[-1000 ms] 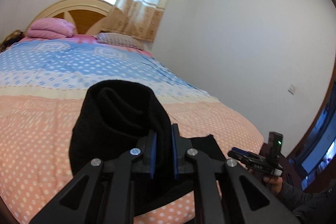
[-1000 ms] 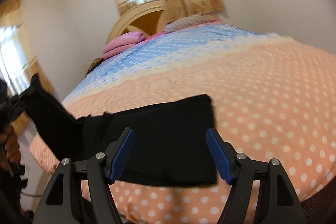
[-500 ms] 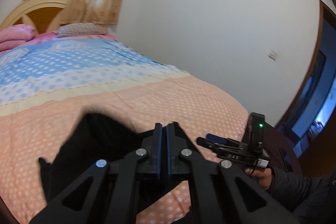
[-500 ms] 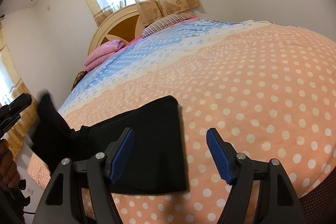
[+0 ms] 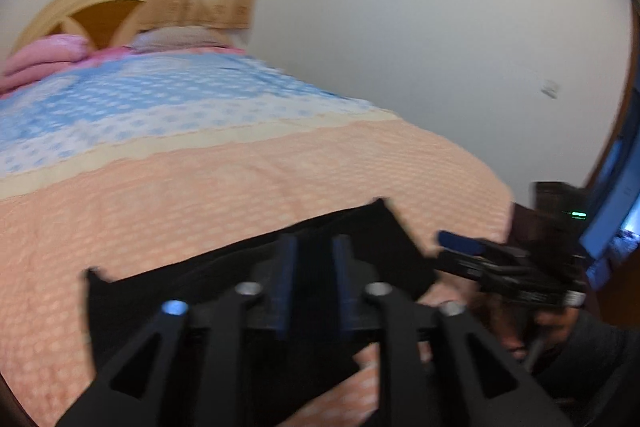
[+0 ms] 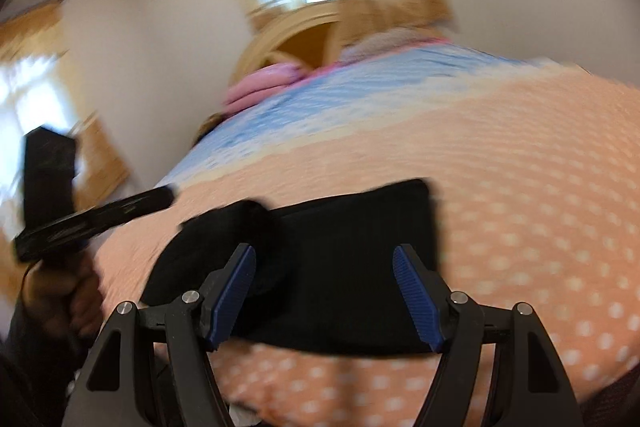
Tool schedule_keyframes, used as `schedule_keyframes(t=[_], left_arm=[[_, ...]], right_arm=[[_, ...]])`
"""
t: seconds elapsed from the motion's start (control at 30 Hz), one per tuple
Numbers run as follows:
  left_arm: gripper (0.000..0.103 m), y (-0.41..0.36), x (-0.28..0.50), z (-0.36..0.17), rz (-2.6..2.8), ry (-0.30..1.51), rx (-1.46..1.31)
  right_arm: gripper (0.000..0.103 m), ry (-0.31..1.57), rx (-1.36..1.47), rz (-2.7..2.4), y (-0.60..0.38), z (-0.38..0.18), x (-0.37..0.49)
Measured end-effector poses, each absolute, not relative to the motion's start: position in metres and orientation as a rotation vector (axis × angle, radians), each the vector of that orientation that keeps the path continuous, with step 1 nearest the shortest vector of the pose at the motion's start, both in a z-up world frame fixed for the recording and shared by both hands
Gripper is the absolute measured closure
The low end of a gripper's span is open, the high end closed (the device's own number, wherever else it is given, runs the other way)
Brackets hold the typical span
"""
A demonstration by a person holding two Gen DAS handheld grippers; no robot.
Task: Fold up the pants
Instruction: 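Fold the lifted pants end over with the left gripper while the right gripper holds the pants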
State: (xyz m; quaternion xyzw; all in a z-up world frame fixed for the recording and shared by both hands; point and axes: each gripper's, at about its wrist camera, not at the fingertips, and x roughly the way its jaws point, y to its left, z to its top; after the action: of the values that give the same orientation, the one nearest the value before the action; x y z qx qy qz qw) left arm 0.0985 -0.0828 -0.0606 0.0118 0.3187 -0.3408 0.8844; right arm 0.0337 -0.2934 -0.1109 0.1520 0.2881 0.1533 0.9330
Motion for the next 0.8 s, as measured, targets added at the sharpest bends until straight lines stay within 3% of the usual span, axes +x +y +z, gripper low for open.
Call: schedule_keyframes(t=[0.07, 0.1, 0.4, 0.53, 0.67, 0.8], left_arm=[[0.041, -0.060, 0.095, -0.067, -0.646, 0.649, 0.003], [0.039, -0.050, 0.095, -0.071, -0.624, 0.647, -0.007], [0.039, -0.006, 0.097, -0.104, -0.513, 0.691, -0.082], [0.039, -0.007, 0.102, -0.117, -0.521, 0.717, -0.112], [0.039, -0.002, 0.104, -0.130, -0.523, 0.738, -0.135], [0.039, 0.005, 0.106, -0.134, -0.517, 0.741, -0.169]], right_arm=[[0.030, 0.594, 0.230, 0.383, -0.267, -0.108, 0.030], [0.030, 0.597, 0.202, 0.403, -0.258, -0.107, 0.030], [0.030, 0.650, 0.048, 0.484, -0.204, -0.111, 0.036], [0.030, 0.727, 0.115, 0.510, -0.213, -0.126, 0.061], [0.031, 0.968, 0.062, 0.676, -0.206, -0.148, 0.068], [0.036, 0.983, -0.020, 0.648, -0.211, -0.152, 0.051]])
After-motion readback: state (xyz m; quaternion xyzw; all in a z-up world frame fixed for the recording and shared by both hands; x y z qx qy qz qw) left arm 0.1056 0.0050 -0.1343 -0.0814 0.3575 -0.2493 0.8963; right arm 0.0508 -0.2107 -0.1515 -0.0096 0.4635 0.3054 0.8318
